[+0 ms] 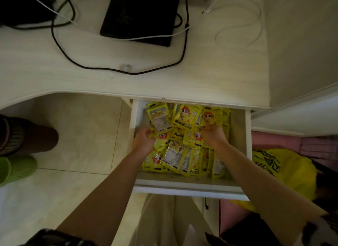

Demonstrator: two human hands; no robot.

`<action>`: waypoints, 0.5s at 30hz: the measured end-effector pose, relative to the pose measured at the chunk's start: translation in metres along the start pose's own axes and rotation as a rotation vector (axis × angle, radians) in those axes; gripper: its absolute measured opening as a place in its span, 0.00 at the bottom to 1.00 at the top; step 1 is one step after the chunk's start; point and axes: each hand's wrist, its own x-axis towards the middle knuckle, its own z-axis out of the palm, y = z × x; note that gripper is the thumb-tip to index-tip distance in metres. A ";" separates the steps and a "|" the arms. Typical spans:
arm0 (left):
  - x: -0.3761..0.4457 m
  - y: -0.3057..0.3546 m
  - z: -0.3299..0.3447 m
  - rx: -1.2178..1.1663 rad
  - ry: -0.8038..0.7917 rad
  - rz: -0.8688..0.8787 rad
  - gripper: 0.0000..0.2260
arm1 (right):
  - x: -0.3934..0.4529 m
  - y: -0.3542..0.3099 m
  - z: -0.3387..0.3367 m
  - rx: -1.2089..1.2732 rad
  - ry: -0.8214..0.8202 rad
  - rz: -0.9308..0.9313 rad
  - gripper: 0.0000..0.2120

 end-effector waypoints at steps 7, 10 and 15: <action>-0.073 -0.002 -0.001 0.123 0.053 0.094 0.17 | -0.064 0.013 -0.001 -0.129 -0.092 -0.125 0.21; -0.102 -0.012 -0.002 0.130 0.068 0.142 0.17 | -0.094 0.015 0.005 -0.184 -0.139 -0.210 0.21; -0.141 -0.026 -0.017 0.116 0.201 0.175 0.15 | -0.126 0.012 0.027 -0.342 -0.168 -0.413 0.17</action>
